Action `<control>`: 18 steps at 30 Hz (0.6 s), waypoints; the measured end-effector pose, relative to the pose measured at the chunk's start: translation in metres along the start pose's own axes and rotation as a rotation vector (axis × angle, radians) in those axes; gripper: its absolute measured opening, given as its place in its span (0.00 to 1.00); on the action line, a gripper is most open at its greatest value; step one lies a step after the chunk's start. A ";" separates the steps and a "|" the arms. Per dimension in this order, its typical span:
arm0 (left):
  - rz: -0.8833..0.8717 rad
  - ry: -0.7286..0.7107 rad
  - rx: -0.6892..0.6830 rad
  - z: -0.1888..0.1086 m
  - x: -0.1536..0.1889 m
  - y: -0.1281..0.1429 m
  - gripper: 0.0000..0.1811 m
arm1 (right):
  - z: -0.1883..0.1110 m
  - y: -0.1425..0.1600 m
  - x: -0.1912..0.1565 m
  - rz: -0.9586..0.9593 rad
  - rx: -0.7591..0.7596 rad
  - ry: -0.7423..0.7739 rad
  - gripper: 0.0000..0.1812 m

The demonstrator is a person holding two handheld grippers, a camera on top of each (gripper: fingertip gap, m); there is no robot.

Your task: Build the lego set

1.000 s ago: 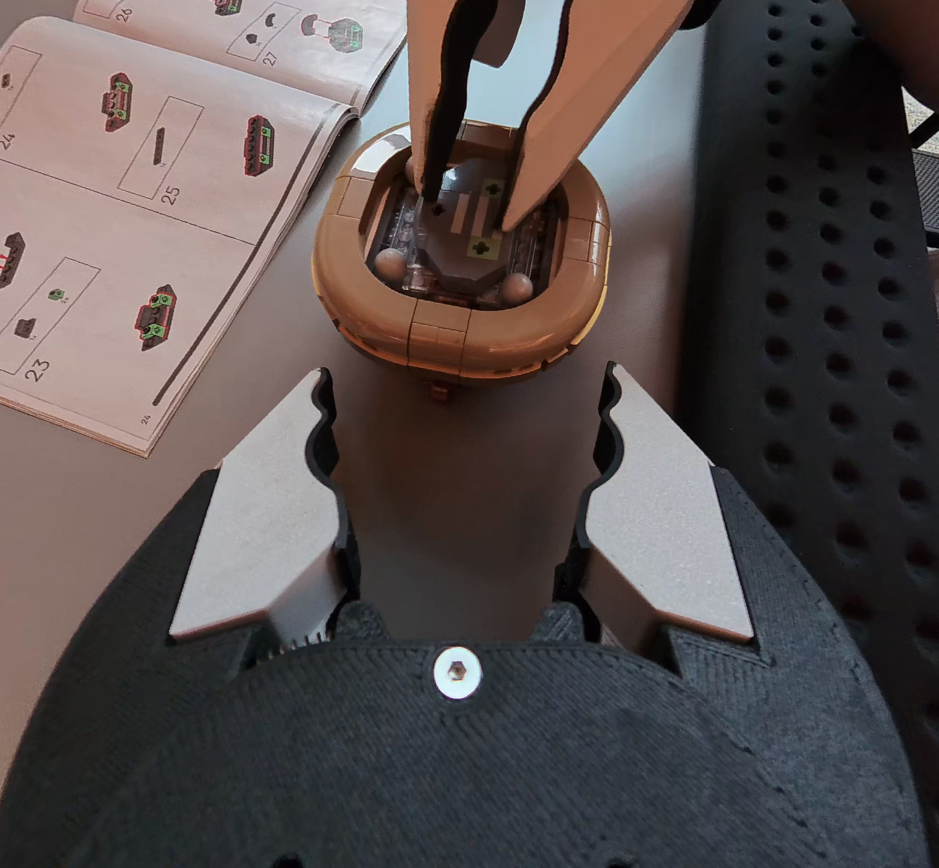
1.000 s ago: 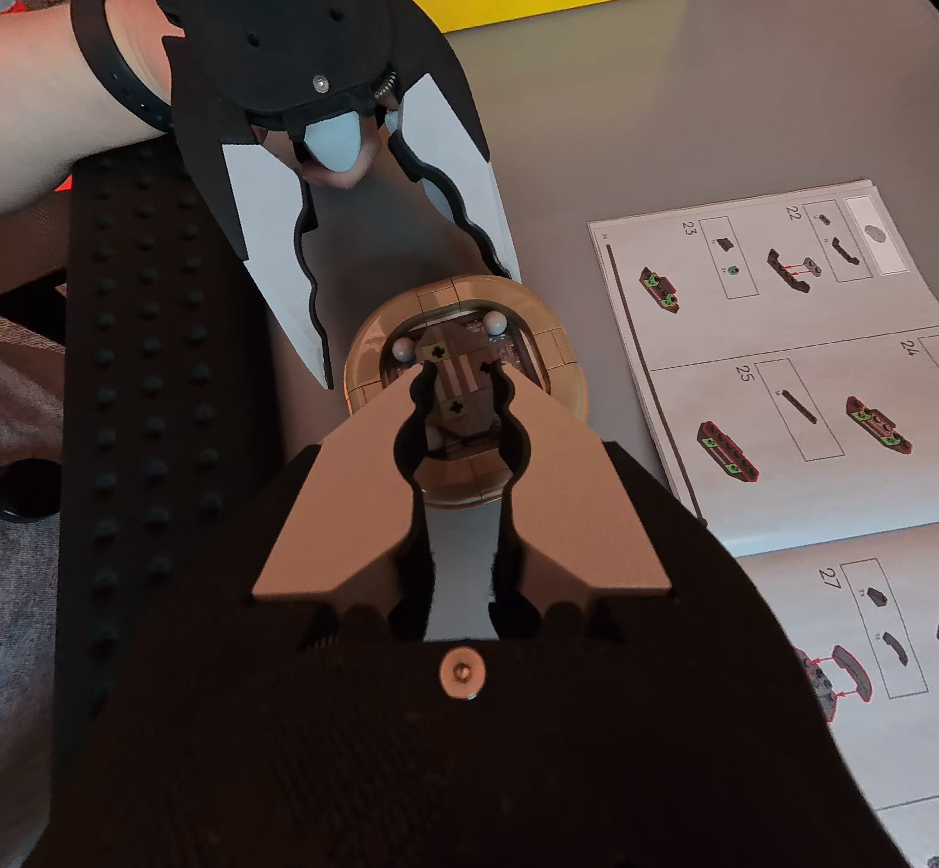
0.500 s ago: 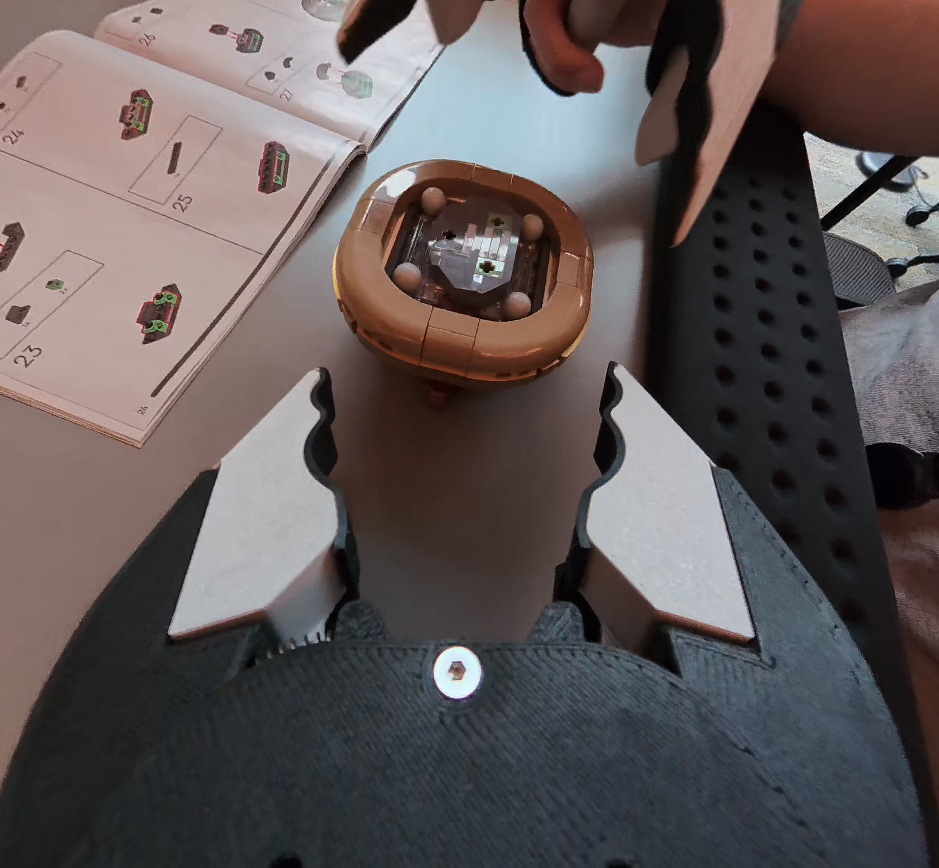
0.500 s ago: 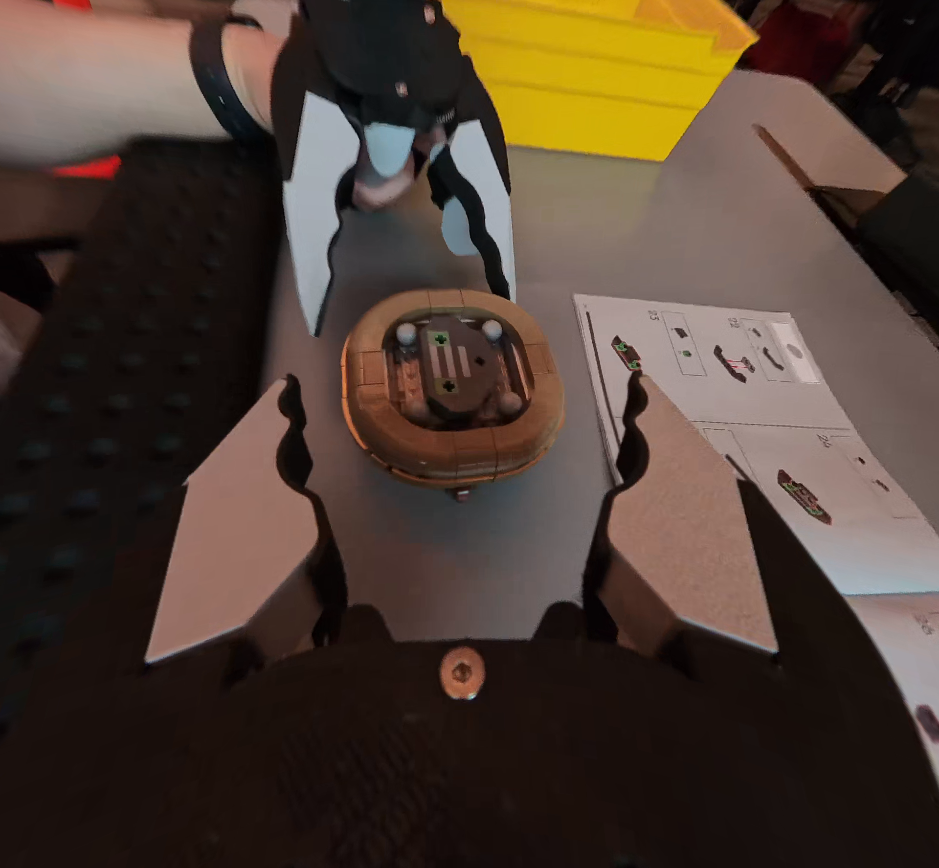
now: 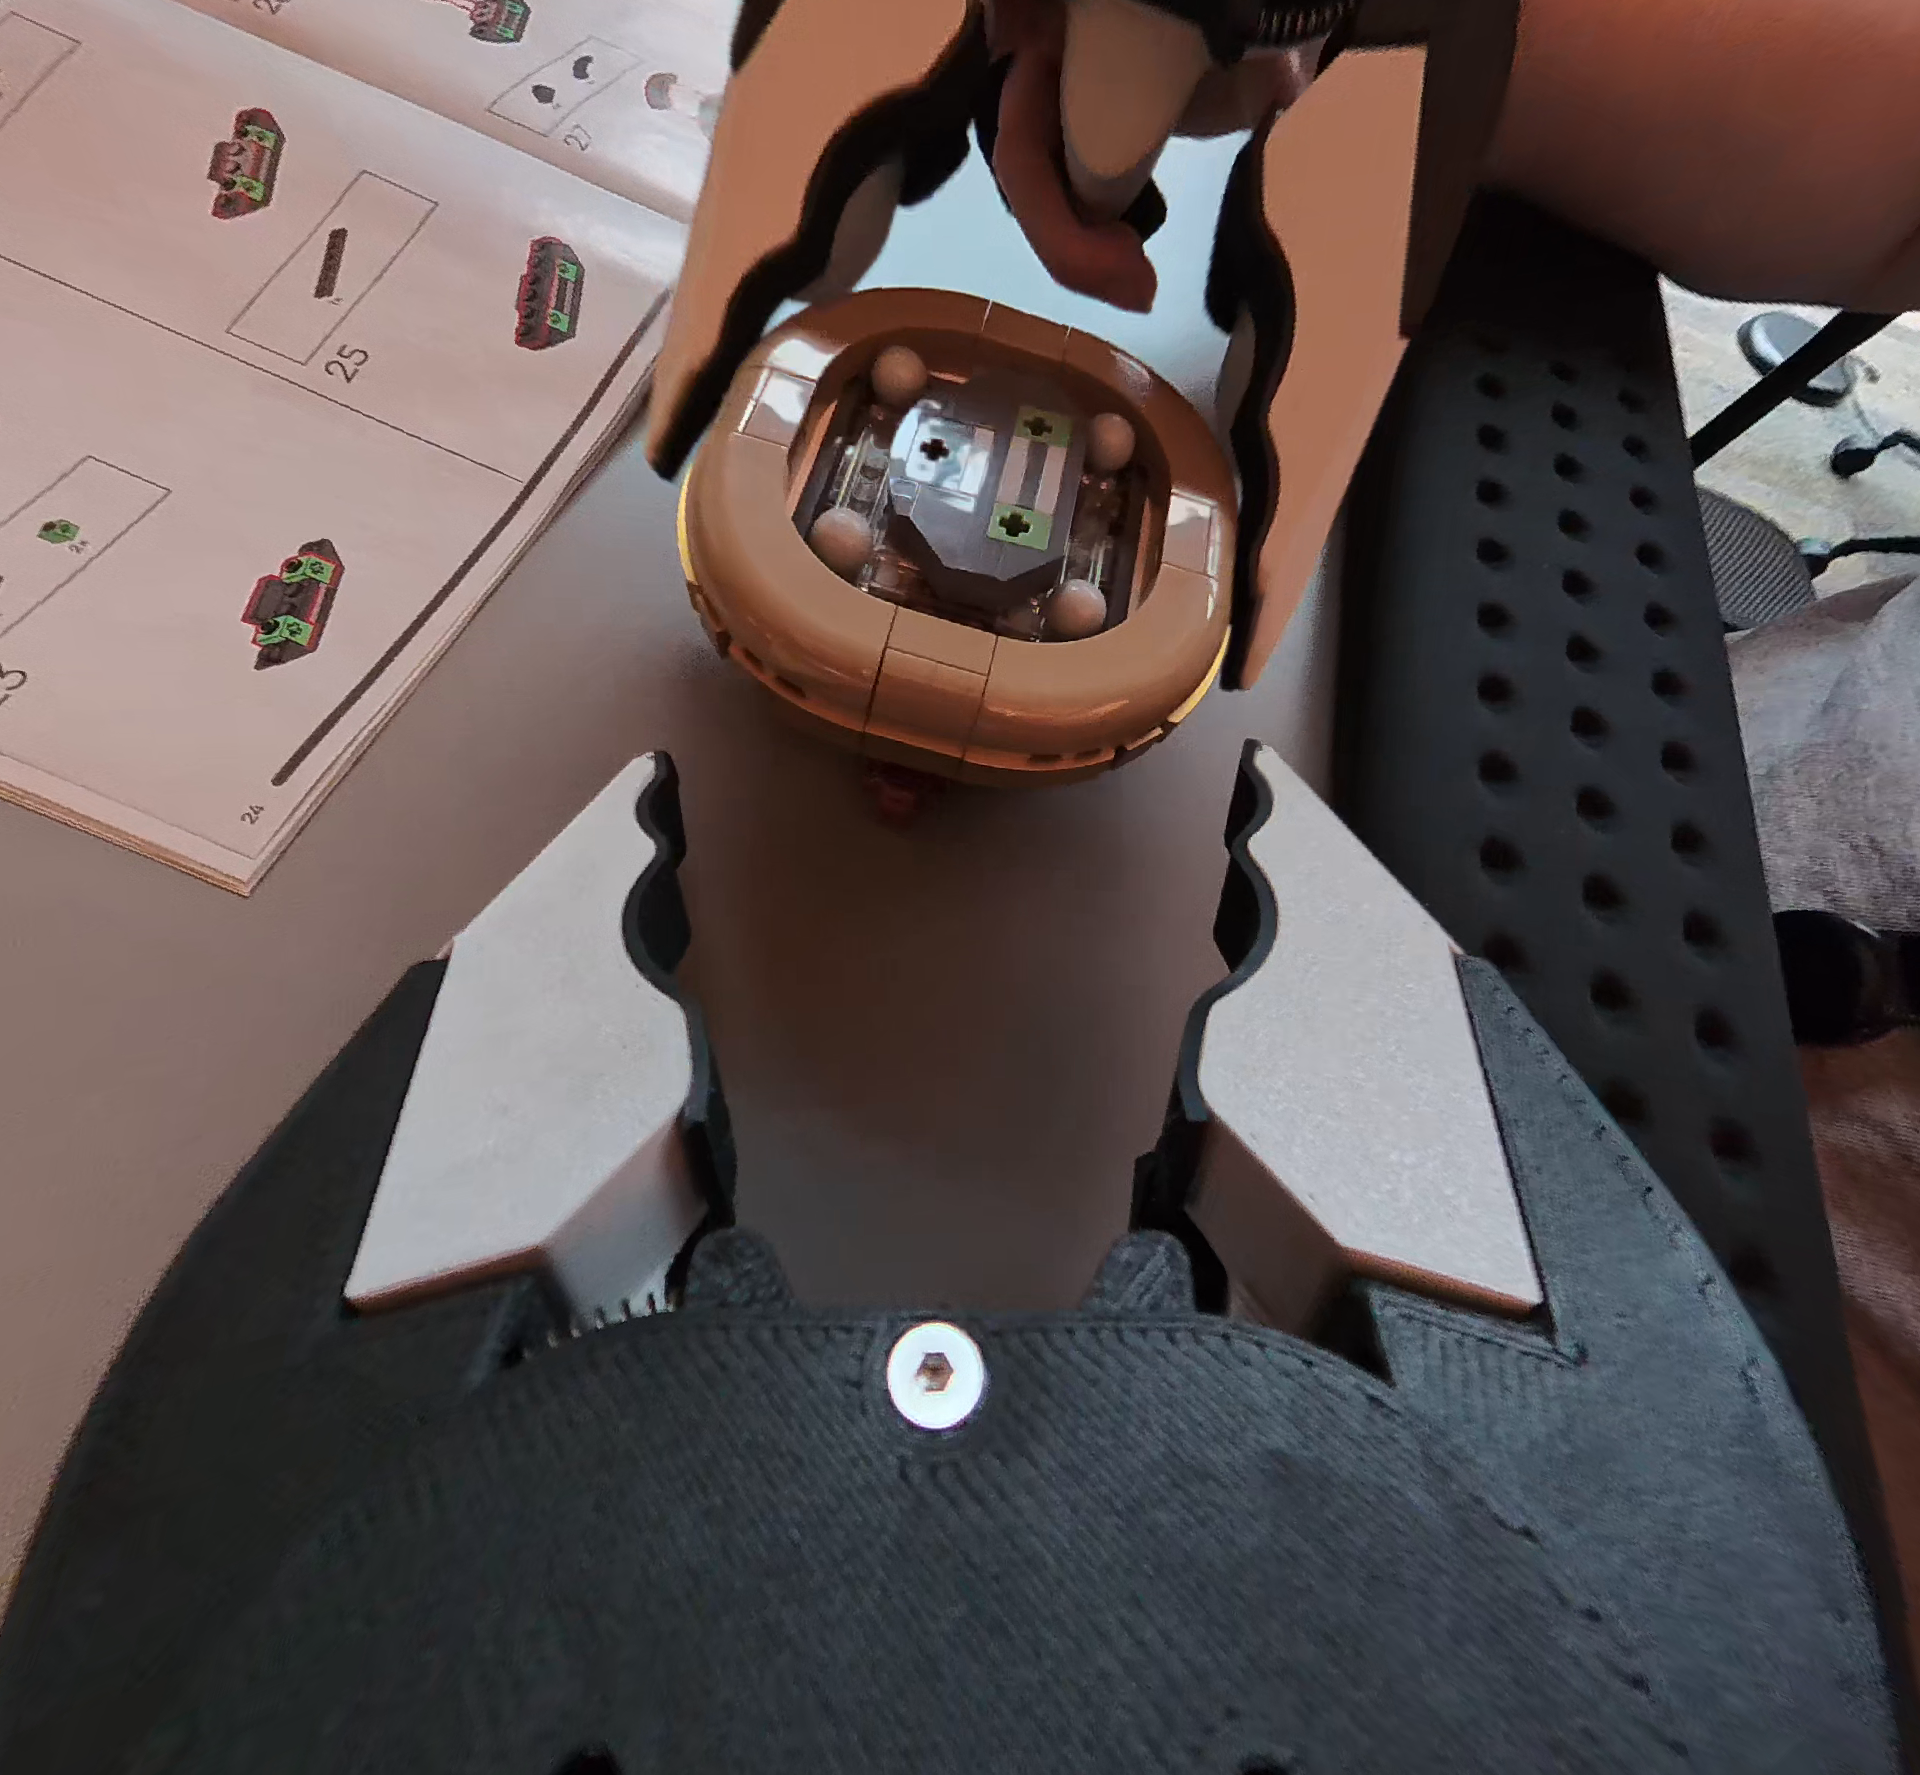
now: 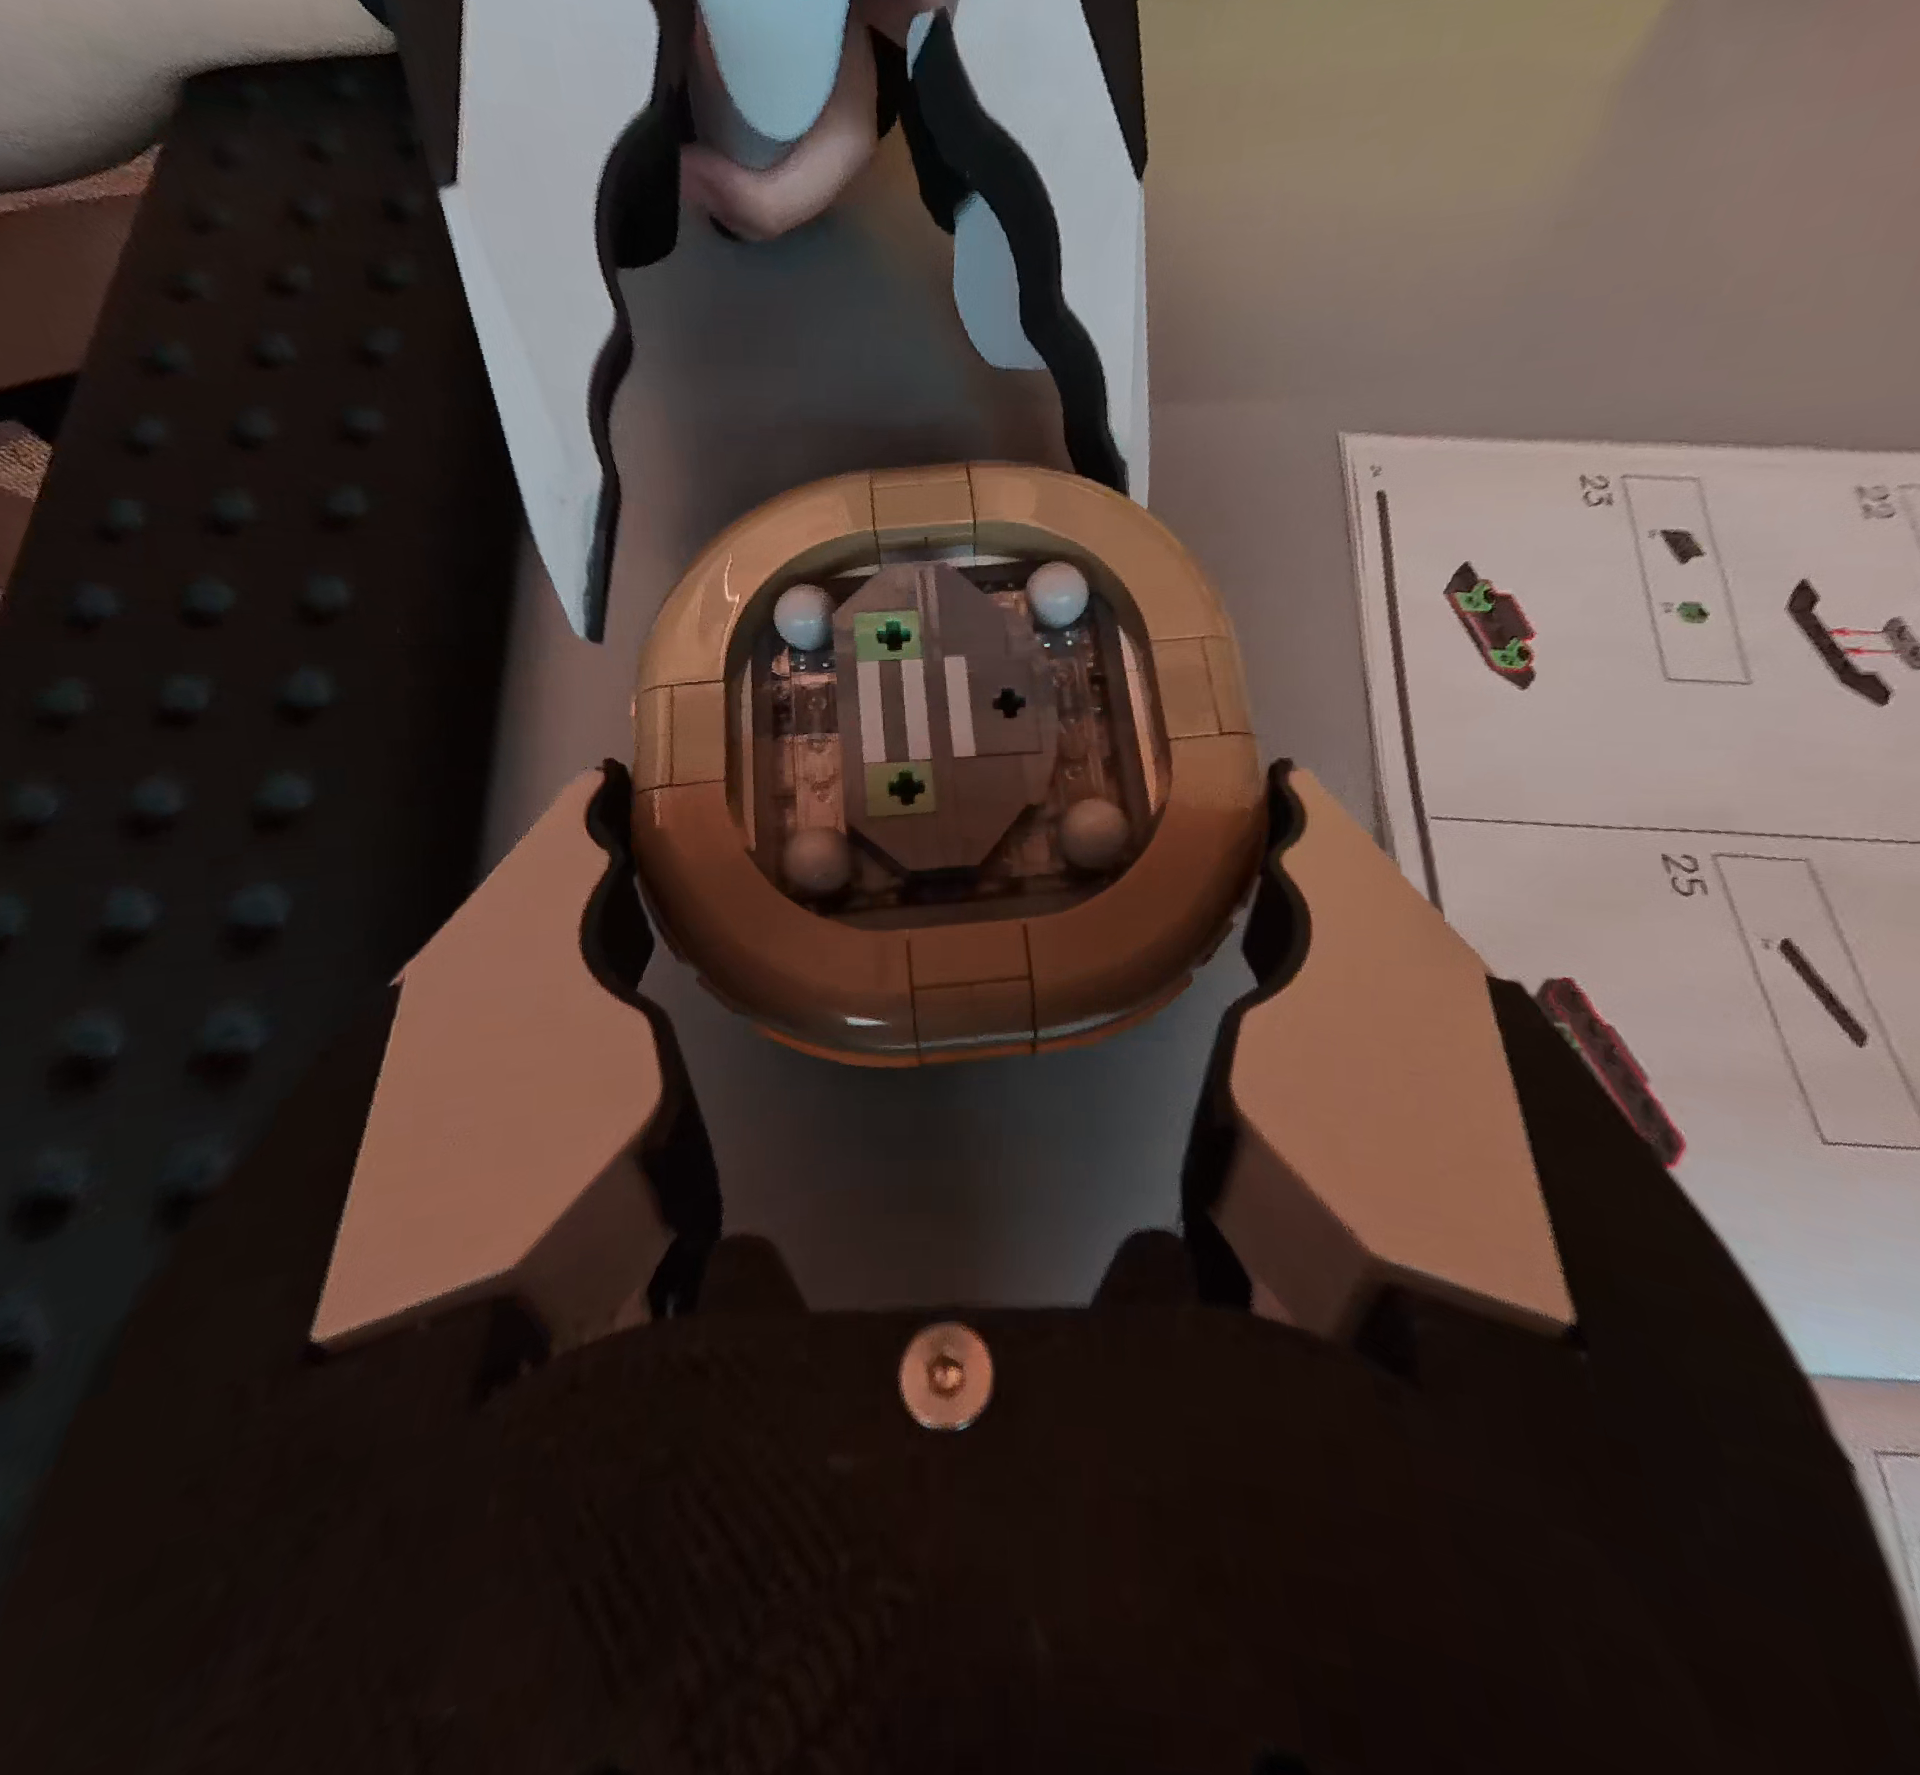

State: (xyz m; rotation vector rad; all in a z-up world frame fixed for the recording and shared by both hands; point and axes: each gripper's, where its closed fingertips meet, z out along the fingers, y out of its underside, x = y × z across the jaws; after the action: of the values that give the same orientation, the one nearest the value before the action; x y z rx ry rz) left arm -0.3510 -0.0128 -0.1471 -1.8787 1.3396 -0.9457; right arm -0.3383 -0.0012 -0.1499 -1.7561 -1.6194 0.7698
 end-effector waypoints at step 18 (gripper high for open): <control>-0.845 0.291 0.293 -0.040 0.010 -0.022 0.46 | -0.009 0.000 0.007 0.209 0.071 -0.101 0.65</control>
State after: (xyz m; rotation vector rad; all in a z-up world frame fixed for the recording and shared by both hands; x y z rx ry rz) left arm -0.3715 -0.0195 -0.1053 -2.1312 0.4476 -1.7701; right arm -0.3306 0.0057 -0.1441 -1.8820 -1.4674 1.0157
